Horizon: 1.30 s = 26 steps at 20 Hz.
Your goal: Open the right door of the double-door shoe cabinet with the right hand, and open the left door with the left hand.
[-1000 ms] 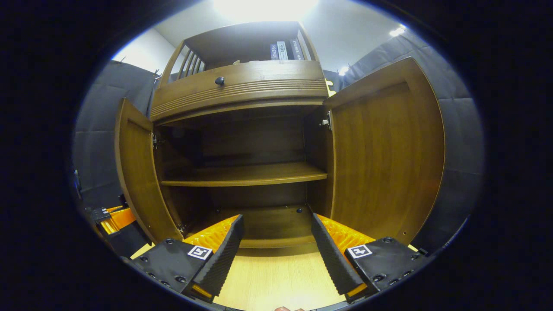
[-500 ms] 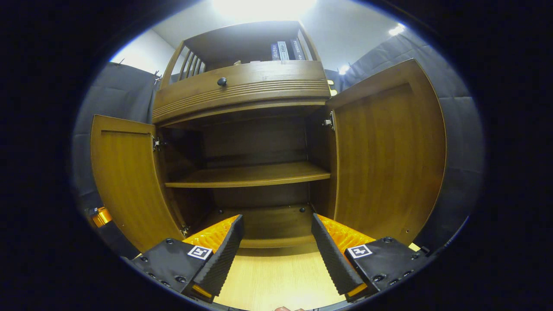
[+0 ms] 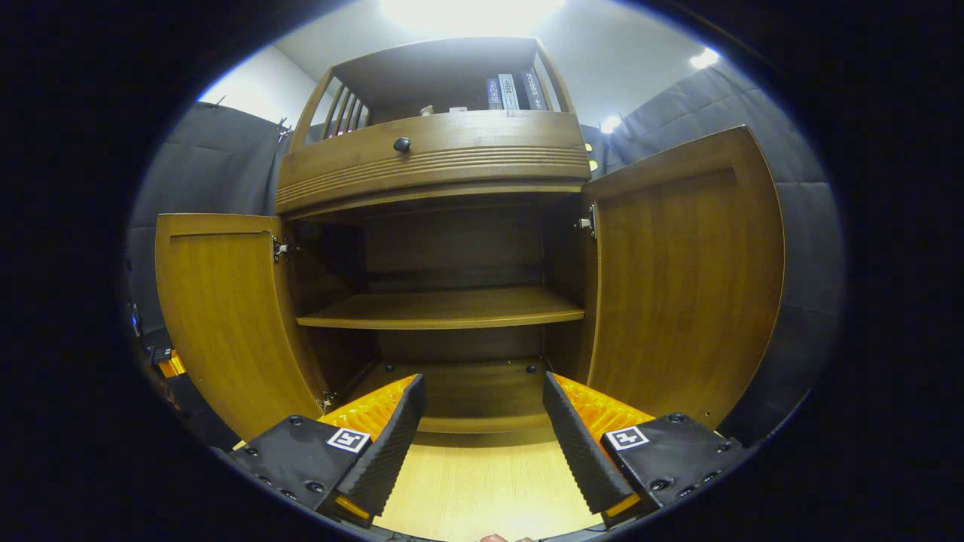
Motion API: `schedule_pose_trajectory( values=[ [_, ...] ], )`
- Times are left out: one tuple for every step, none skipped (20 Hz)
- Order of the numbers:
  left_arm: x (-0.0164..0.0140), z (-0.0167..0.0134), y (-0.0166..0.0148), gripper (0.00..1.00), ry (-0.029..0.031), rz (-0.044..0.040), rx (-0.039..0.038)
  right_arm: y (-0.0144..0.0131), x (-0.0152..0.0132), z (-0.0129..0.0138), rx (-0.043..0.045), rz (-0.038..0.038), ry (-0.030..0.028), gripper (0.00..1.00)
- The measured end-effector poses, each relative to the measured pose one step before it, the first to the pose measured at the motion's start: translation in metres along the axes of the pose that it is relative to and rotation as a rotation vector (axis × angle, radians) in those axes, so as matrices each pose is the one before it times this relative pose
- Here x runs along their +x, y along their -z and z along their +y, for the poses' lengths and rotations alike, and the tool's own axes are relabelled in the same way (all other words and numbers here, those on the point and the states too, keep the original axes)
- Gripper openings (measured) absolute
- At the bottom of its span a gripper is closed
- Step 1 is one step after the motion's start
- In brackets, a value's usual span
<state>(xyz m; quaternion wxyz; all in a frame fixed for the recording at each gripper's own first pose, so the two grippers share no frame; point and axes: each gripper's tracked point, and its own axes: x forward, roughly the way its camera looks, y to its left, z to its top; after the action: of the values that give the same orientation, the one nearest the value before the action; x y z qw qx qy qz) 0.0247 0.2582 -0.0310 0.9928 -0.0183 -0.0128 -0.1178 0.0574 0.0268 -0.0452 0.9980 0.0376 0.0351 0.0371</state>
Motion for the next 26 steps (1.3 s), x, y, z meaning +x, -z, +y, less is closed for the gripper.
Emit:
schedule_pose_trajectory(
  values=[
    [-0.00105, -0.00057, 0.00156, 0.02, -0.00562, 0.00517, 0.00882, 0.00019, -0.0015, -0.00141, -0.00014, 0.00278, 0.00872, 0.98],
    [-0.00231, -0.00017, 0.0012, 0.02, -0.01027, 0.00464, 0.00423, -0.00018, -0.00025, -0.00225, 0.00141, 0.00389, 0.00758, 0.98],
    [-0.00397, 0.00042, 0.00164, 0.02, -0.01077, 0.00881, 0.00228, 0.0008, 0.0008, -0.00115, 0.00214, 0.00622, 0.00516, 0.98],
    [-0.00666, -0.00058, 0.0026, 0.02, -0.01086, 0.00676, 0.00301, 0.0015, -0.0002, -0.0009, 0.0004, 0.00774, 0.00104, 0.98],
    [-0.00913, 0.00317, 0.00288, 0.02, -0.03192, 0.01029, 0.00478, 0.00153, -0.00032, -0.00238, -0.00145, 0.0091, 0.00334, 0.98],
    [-0.01034, 0.00221, 0.00519, 0.03, -0.02188, 0.01084, -0.00213, 0.00133, -0.00045, -0.00239, -0.00049, 0.0059, 0.00132, 0.98],
    [-0.01455, 0.0008, 0.00089, 0.02, -0.03455, 0.00684, 0.00117, 0.00114, 0.00073, -0.00101, 0.00078, 0.00232, 0.00041, 0.98],
    [-0.01336, 0.00162, -0.00042, 0.03, -0.03181, 0.00486, 0.00392, 0.00126, 0.0005, -0.00194, -0.00081, 0.0041, -0.00087, 0.98],
    [-0.01563, -0.00189, -0.00149, 0.03, -0.01879, 0.01357, 0.00039, 0.00186, 0.00079, -0.00158, 0.00007, 0.00746, -0.0043, 0.98],
    [-0.01423, -0.00831, 0.00065, 0.02, -0.00892, 0.01628, 0.00123, 0.00227, 0.00039, -0.00106, 0.0032, 0.00756, -0.00848, 1.0],
    [-0.01313, -0.00417, -0.00051, 0.02, -0.02171, 0.01582, 0.00579, 0.00041, -0.0008, -0.0005, 0.00581, 0.00187, -0.01047, 0.93],
    [-0.01213, -0.00006, -0.00148, 0.03, -0.03834, 0.01129, -0.0004, -0.00056, -0.00111, -0.001, 0.00405, -0.00269, -0.01007, 0.93],
    [-0.01177, -0.00287, -0.00204, 0.04, -0.04251, 0.00957, -0.00556, 0.0015, 0.0003, -0.00223, 0.00275, 0.00474, -0.00681, 0.93],
    [-0.00968, -0.0071, -0.00044, 0.06, -0.02981, 0.00163, -0.01432, 0.002, -0.00143, -0.00142, -0.00049, 0.01055, -0.01393, 0.93],
    [-0.00974, -0.00997, -0.00437, 0.23, -0.0173, 0.00648, -0.01811, 0.00296, -0.00264, -0.00207, -0.00373, 0.01461, -0.01412, 0.93],
    [-0.0049, -0.00971, 0.00235, 0.4, -0.01717, 0.00673, -0.00802, 0.00183, -0.00439, -0.00224, -0.0034, 0.00658, -0.01372, 0.98],
    [-0.00505, -0.00347, -0.0023, 0.57, -0.03485, 0.00379, 0.00702, 0.00065, -0.00221, -0.00132, 0.00007, -0.00071, -0.01566, 0.93],
    [-0.00411, 0.00109, -0.00158, 0.74, -0.0438, 0.00006, 0.00624, 0.00094, -0.00171, -0.00141, -0.00355, -0.00002, -0.0142, 0.93],
    [-0.00379, -0.00391, -0.00134, 0.91, -0.03129, 0.00503, -0.00136, 0.00115, 0.00012, -0.00143, -0.00307, 0.00747, -0.01255, 0.92],
    [-0.004, -0.01018, -0.00315, 0.91, -0.01843, -0.00487, -0.00914, 0.00171, -0.00141, -0.00086, 0.00071, 0.00954, -0.01523, 0.92],
    [-0.00427, -0.01221, -0.00601, 0.91, -0.00464, -0.01582, -0.01589, 0.00323, -0.00334, -0.00094, 0.00075, 0.00787, -0.0175, 0.93],
    [-0.00225, -0.01382, -0.01015, 0.91, 0.0005, -0.01786, -0.0162, 0.00126, -0.00351, -0.00205, -0.00082, 0.00274, -0.01202, 0.93],
    [-0.00091, -0.01272, -0.00751, 0.91, 0.00395, -0.01068, -0.02088, -0.00015, -0.00256, -0.00213, 0.00197, -0.00228, -0.00834, 0.93],
    [-0.00206, -0.01422, -0.00246, 0.92, 0.01299, -0.00551, -0.02257, -0.00098, -0.00202, -0.00188, 0.01121, -0.00595, -0.00834, 0.93],
    [-0.00048, -0.01271, -0.00279, 0.92, 0.0114, -0.0086, -0.01824, 0.00008, -0.00114, 0.00013, 0.01587, -0.00585, -0.01418, 0.93],
    [0.00107, -0.01186, -0.00396, 0.92, 0.00446, -0.01019, -0.0126, -0.00001, -0.00208, 0.00163, 0.01324, -0.00376, -0.02059, 0.93]
  ],
)
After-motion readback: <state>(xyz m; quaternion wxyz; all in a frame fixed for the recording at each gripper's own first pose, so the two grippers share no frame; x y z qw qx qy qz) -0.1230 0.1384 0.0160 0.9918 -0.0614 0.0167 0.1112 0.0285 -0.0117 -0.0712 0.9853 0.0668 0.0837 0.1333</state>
